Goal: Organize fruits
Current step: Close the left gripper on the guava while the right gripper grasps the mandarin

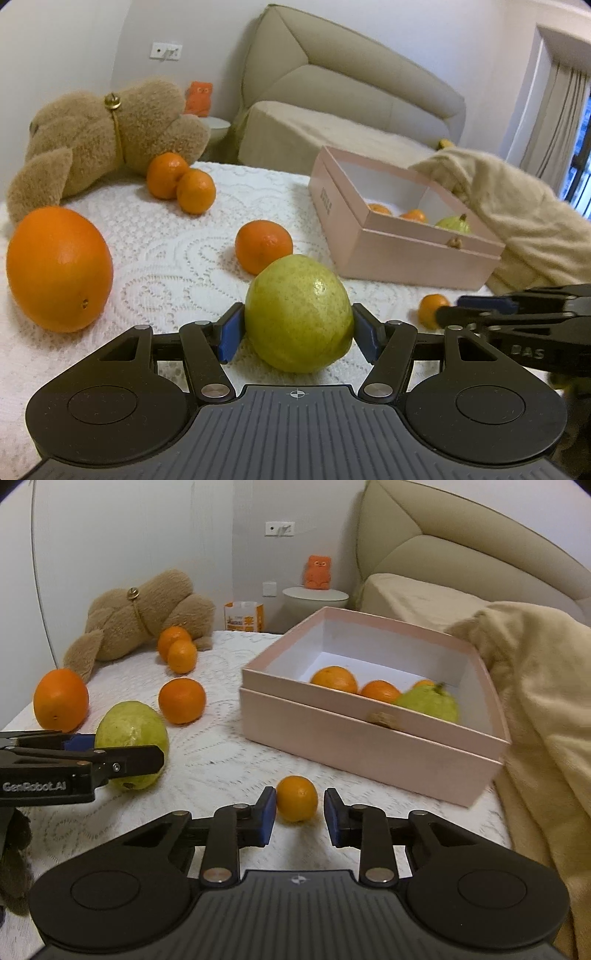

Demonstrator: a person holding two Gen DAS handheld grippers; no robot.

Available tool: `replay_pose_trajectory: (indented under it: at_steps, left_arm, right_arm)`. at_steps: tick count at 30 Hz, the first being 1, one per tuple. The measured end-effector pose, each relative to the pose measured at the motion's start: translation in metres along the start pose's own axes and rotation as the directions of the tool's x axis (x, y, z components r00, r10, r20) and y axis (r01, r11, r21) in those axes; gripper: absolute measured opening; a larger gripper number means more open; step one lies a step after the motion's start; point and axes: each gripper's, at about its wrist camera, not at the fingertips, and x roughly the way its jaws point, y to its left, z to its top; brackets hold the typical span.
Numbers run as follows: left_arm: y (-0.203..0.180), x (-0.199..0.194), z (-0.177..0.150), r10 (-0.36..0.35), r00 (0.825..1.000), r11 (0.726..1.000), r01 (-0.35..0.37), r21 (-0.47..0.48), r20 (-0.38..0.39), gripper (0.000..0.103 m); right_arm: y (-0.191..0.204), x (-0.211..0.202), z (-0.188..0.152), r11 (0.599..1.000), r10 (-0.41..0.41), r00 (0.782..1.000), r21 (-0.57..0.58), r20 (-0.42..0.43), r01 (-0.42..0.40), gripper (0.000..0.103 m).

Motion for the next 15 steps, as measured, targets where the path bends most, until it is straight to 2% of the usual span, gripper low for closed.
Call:
replay_pose_trajectory:
  at_steps: [4, 8, 12, 15]
  left_arm:
    - [-0.011, 0.002, 0.005, 0.043, 0.999, 0.999, -0.042, 0.033, -0.030, 0.067]
    - [-0.010, 0.004, 0.009, 0.044, 0.997, 0.998, -0.041, 0.037, -0.062, 0.067]
    - [-0.008, 0.010, 0.012, 0.055, 0.994, 0.998, -0.051, 0.040, -0.099, 0.066]
    - [-0.006, 0.016, 0.011, 0.059, 0.992, 0.998, -0.055, 0.033, -0.114, 0.066]
  right_arm:
    - [-0.009, -0.008, -0.005, 1.000, -0.022, 1.000, 0.016, 0.007, 0.021, 0.028]
    - [-0.015, -0.010, -0.008, 0.999, -0.007, 1.000, 0.031, 0.015, 0.007, 0.028]
    - [-0.014, -0.007, -0.008, 0.999, 0.011, 1.000, 0.040, 0.014, -0.011, 0.043]
    - [-0.012, 0.001, -0.005, 0.998, 0.034, 0.999, 0.051, 0.009, -0.035, 0.043]
